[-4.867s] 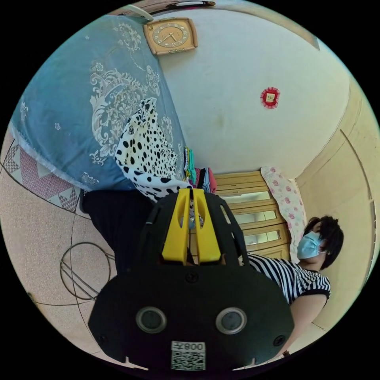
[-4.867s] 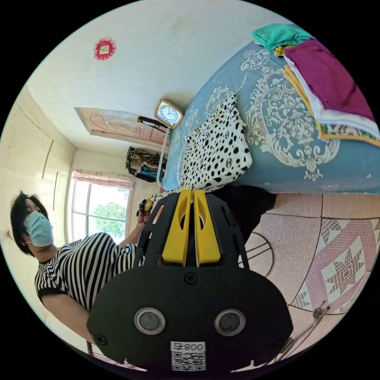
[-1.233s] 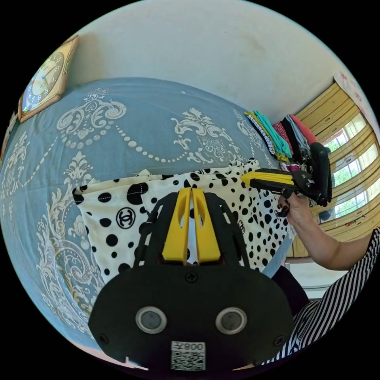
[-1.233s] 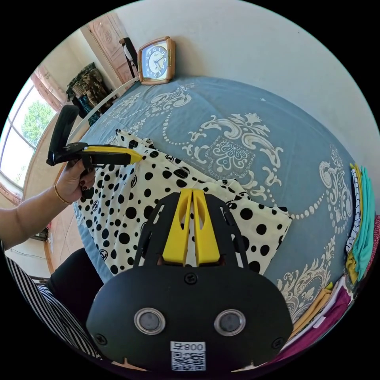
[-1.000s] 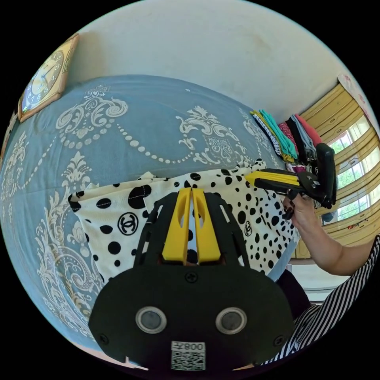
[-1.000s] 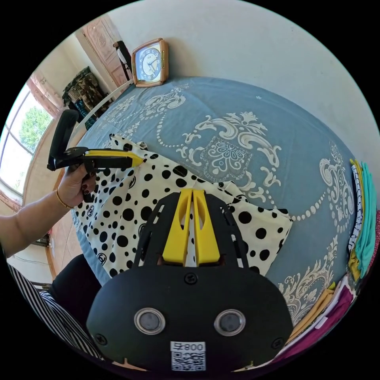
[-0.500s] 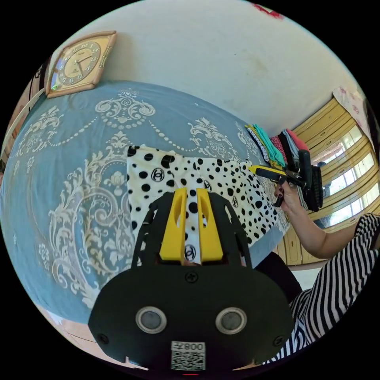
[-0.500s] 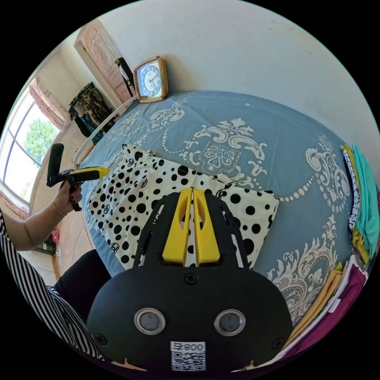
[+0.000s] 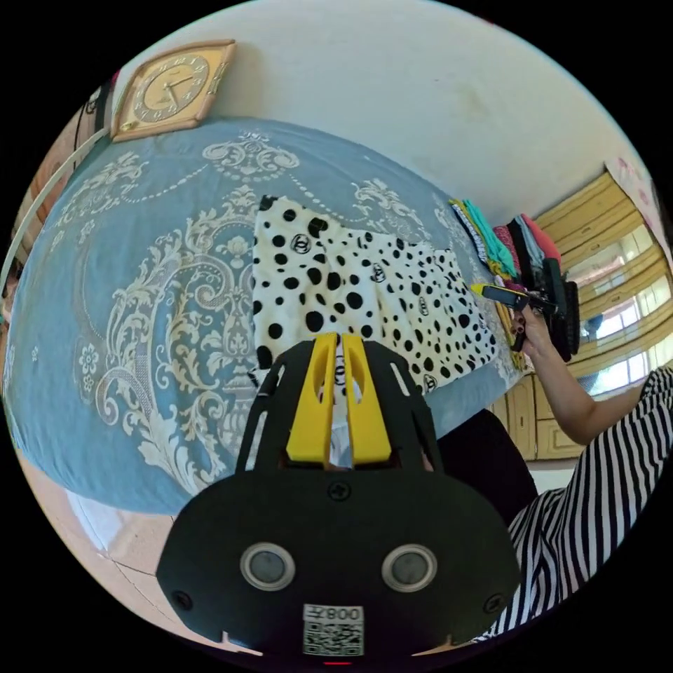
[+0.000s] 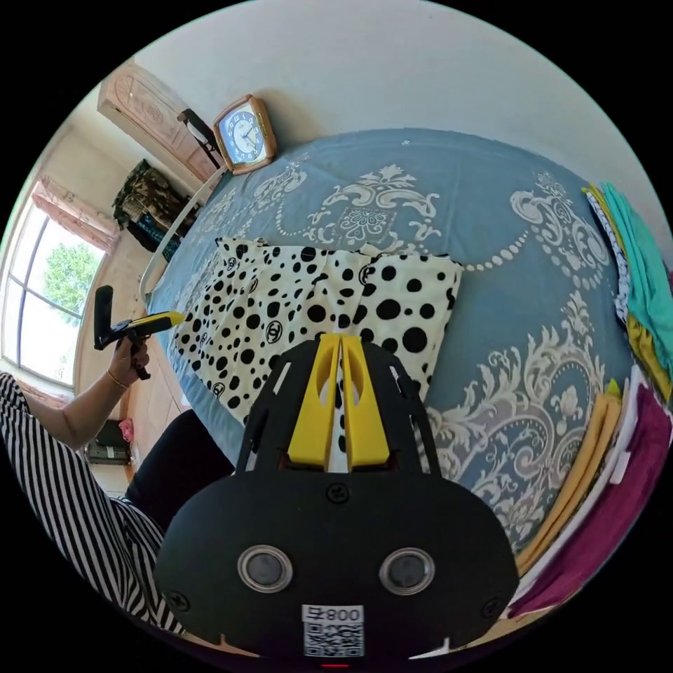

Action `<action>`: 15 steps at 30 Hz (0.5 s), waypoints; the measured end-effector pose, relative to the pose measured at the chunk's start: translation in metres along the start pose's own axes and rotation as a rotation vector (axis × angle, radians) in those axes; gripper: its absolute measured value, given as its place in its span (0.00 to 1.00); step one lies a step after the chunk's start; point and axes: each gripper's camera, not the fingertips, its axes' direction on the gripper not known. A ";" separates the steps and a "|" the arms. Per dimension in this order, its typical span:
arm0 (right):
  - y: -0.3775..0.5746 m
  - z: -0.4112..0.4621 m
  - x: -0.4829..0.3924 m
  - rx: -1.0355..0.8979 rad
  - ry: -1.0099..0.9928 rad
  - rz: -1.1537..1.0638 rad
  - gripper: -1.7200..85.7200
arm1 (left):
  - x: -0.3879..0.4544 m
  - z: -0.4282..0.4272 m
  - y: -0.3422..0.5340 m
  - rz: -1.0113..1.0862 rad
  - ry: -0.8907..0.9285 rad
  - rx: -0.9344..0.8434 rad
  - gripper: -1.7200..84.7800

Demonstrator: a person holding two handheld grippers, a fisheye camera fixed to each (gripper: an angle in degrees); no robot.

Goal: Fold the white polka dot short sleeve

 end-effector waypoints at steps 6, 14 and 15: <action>0.090 -0.030 0.047 -0.090 -0.015 0.209 0.05 | 0.043 0.050 0.026 0.088 -0.051 -0.260 0.04; 0.128 -0.097 0.104 0.079 -0.121 0.393 0.10 | 0.094 0.013 0.056 0.156 0.032 -0.172 0.05; 0.131 -0.098 0.107 0.070 -0.134 0.400 0.10 | 0.109 0.014 0.061 0.200 0.063 -0.182 0.06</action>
